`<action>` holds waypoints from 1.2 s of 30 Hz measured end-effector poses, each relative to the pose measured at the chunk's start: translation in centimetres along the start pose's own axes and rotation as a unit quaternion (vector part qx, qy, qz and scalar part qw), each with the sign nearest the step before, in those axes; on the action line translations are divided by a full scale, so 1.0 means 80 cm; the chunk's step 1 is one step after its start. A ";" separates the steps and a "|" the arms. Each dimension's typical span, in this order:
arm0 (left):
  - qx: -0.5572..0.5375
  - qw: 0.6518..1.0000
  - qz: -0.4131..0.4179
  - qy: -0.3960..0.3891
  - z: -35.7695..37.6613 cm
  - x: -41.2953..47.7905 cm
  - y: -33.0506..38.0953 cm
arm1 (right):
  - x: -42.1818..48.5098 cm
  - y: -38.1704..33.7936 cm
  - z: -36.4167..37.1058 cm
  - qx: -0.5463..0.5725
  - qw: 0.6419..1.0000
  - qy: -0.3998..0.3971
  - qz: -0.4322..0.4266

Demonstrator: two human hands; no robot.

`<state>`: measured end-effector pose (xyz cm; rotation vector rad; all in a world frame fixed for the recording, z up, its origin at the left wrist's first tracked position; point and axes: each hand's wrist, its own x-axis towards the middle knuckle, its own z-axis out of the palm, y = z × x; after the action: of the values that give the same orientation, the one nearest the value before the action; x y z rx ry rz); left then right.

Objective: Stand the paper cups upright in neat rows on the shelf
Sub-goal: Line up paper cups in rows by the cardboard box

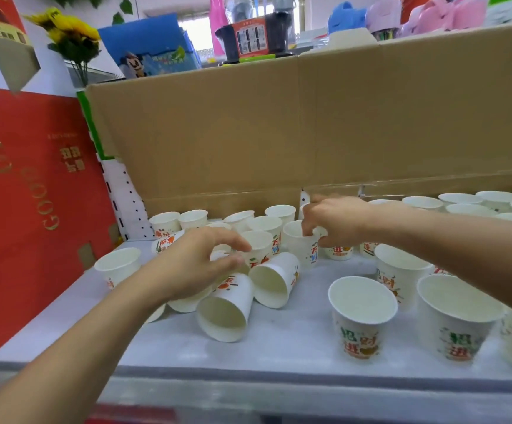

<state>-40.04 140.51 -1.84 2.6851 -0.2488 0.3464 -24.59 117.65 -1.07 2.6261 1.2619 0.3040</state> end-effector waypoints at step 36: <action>0.086 0.992 0.001 -0.096 0.039 0.065 0.044 | -0.055 -0.024 -0.042 0.070 0.968 -0.038 0.237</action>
<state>-35.22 135.38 -1.75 2.8923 -0.2913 0.1127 -29.62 115.67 1.23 3.0051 0.6372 0.1891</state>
